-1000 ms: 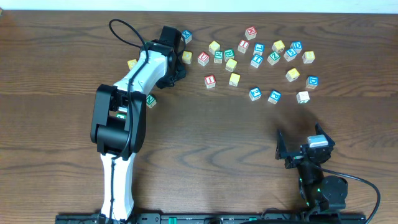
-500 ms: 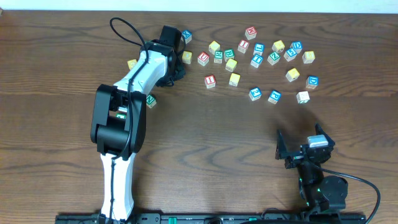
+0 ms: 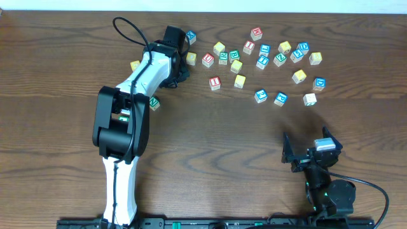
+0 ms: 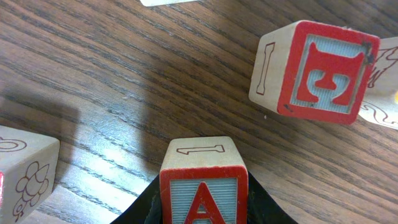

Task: Spell out AI2
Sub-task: 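Lift the A block and carry it toward the open table center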

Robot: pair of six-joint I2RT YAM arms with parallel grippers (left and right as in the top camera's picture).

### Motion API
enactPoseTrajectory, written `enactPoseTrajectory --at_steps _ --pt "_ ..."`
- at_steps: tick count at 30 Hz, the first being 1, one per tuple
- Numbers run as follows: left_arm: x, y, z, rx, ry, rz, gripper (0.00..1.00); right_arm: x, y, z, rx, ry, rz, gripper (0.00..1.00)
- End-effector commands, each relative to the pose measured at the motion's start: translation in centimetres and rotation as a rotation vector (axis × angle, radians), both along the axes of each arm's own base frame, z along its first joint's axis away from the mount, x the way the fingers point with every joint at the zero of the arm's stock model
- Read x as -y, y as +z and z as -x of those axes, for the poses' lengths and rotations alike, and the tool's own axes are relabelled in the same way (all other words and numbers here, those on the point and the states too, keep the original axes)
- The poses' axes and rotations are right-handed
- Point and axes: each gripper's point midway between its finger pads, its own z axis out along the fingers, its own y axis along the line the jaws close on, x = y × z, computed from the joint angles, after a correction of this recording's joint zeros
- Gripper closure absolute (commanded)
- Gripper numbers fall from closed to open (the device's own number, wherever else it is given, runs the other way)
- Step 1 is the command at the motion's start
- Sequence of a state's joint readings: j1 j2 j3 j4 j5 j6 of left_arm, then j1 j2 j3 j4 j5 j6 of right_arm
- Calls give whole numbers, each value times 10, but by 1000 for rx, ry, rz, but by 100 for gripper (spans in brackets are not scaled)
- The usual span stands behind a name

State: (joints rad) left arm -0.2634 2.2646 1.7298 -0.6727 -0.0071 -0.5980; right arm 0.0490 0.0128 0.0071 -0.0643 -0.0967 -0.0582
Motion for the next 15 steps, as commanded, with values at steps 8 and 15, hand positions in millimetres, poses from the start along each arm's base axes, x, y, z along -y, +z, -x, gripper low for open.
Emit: enactPoseTrajectory --at_steps 8,15 --pt "-4 12 -4 17 -27 -18 75 2 -1 0 -4 -12 -12 1" --pt "-5 57 -3 80 -113 -39 75 2 -1 0 -4 -12 -12 1"
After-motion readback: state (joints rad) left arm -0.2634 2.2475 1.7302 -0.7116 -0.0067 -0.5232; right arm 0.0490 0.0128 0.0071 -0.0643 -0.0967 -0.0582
